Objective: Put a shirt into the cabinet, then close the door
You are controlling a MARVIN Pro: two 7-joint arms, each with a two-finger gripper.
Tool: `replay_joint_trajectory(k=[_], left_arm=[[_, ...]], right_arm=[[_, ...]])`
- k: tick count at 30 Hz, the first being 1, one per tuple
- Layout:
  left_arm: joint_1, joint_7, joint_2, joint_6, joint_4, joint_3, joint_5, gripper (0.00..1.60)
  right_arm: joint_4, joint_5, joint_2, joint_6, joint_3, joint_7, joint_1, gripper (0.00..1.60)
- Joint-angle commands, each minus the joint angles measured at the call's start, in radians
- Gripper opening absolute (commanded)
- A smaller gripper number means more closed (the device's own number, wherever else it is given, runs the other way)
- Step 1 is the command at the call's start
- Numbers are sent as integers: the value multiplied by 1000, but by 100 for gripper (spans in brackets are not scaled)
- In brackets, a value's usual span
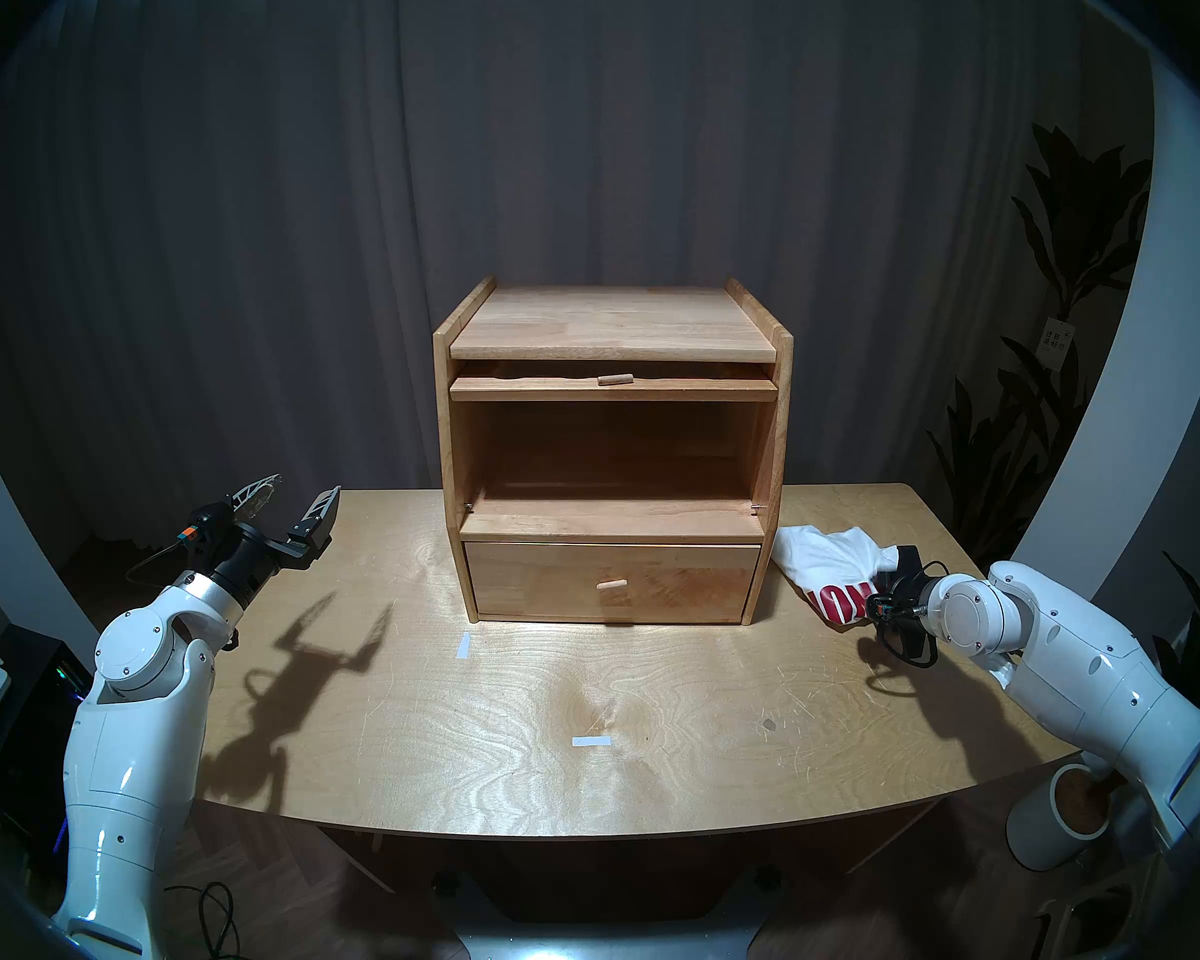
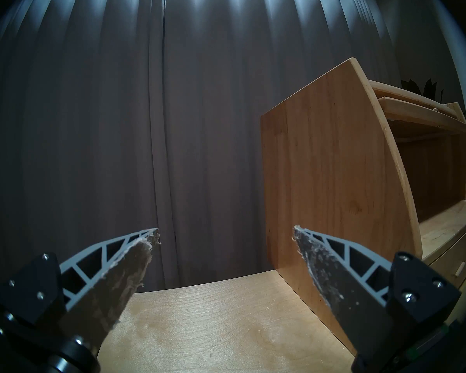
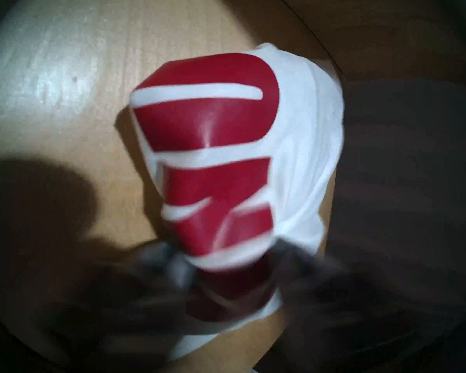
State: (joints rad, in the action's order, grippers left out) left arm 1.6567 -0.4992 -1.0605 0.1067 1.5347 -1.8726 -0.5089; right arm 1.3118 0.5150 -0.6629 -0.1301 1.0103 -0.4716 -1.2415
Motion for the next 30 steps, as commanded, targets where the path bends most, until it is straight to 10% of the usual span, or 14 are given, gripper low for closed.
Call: replay_joint_trajectory(k=[1, 8, 30], left_arm=[[-10, 5, 4, 5, 19, -3, 4, 160], [-11, 4, 4, 5, 18, -3, 4, 160], [-10, 3, 4, 3, 4, -1, 1, 160]], right_arm=[[-112, -59, -84, 43, -3, -26, 35, 0], [-102, -267, -135, 12, 154, 66, 22, 0], [154, -555, -91, 69, 464, 211, 216, 0]])
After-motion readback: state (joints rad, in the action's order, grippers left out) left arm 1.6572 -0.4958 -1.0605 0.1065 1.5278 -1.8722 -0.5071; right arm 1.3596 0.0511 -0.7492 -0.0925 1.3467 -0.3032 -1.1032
